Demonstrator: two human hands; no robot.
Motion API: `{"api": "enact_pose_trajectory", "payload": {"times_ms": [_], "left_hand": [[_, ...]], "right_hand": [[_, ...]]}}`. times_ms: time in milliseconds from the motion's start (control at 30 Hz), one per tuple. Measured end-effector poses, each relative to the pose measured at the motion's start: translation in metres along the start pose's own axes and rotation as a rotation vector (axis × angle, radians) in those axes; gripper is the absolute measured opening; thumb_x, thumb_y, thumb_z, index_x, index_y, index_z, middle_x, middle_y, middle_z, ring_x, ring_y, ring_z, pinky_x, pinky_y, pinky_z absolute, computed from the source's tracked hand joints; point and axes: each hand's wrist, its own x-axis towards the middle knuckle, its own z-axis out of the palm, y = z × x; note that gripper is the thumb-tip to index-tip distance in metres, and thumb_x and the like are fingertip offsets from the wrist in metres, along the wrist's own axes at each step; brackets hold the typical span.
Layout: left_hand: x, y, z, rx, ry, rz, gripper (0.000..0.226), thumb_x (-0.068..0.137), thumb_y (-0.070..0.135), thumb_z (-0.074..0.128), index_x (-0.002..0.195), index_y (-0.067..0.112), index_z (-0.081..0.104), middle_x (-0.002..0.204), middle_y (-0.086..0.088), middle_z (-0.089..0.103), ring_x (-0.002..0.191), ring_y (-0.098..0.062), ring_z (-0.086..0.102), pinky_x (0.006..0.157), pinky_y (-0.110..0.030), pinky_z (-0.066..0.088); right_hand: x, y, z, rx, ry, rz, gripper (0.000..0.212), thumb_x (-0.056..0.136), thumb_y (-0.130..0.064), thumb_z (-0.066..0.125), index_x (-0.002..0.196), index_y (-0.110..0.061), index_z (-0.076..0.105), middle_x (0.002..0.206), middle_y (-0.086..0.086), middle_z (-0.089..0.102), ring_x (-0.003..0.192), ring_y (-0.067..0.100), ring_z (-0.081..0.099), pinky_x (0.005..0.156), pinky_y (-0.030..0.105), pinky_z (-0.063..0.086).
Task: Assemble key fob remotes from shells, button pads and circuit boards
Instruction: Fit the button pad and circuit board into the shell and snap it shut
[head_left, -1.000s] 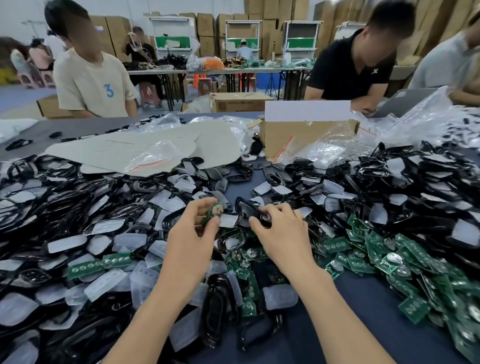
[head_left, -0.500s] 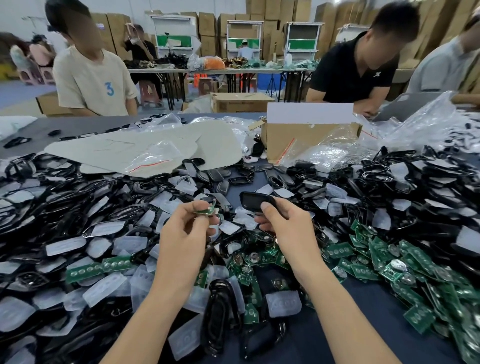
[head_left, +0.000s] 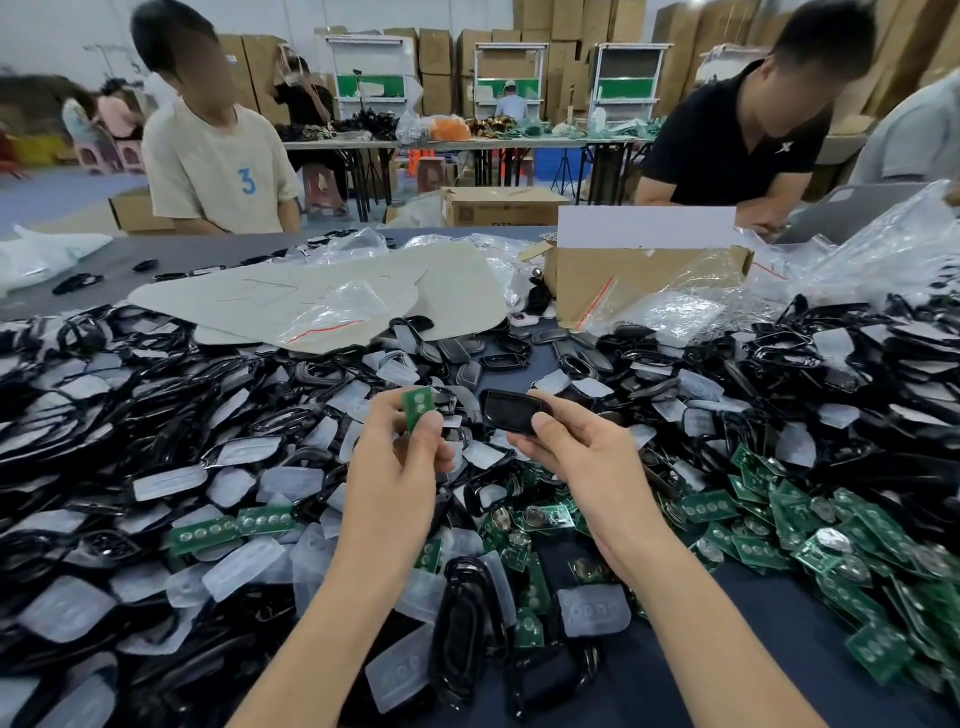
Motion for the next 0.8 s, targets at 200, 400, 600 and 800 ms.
{"api": "enact_pose_trajectory", "payload": {"times_ms": [200, 400, 600, 800], "left_hand": [[-0.004, -0.001, 0.003, 0.209, -0.093, 0.124, 0.043, 0.100, 0.013, 0.055, 0.113, 0.054, 0.052, 0.096, 0.011, 0.059, 0.080, -0.002, 0.060, 0.074, -0.013, 0.047], [-0.003, -0.004, 0.001, 0.248, 0.018, 0.087, 0.023, 0.092, 0.024, 0.070, 0.092, 0.043, 0.058, 0.088, 0.025, 0.066, 0.082, -0.001, 0.064, 0.068, -0.014, 0.048], [-0.005, -0.002, 0.002, 0.235, 0.006, 0.097, 0.020, 0.091, 0.020, 0.071, 0.089, 0.039, 0.064, 0.083, 0.024, 0.069, 0.081, 0.000, 0.065, 0.067, -0.010, 0.047], [-0.005, -0.001, 0.001, 0.217, 0.004, 0.080, 0.022, 0.092, 0.019, 0.069, 0.090, 0.041, 0.065, 0.086, 0.022, 0.070, 0.083, 0.001, 0.066, 0.070, -0.009, 0.047]], "right_hand": [[-0.003, 0.003, 0.007, -0.123, -0.066, -0.080, 0.028, 0.101, -0.005, 0.058, 0.115, -0.025, 0.070, 0.111, 0.001, 0.075, 0.095, 0.017, 0.076, 0.080, 0.019, 0.058], [-0.007, 0.004, 0.011, -0.158, -0.142, -0.090, 0.028, 0.100, -0.006, 0.059, 0.115, -0.027, 0.071, 0.106, -0.005, 0.078, 0.098, 0.017, 0.075, 0.085, 0.023, 0.058], [-0.009, 0.005, 0.012, -0.121, -0.146, -0.091, 0.028, 0.098, -0.005, 0.061, 0.113, -0.026, 0.072, 0.104, -0.004, 0.078, 0.097, 0.018, 0.075, 0.082, 0.020, 0.058], [-0.009, 0.004, 0.012, -0.118, -0.143, -0.097, 0.028, 0.098, -0.003, 0.061, 0.112, -0.025, 0.072, 0.102, -0.002, 0.079, 0.095, 0.018, 0.076, 0.080, 0.019, 0.058]]}}
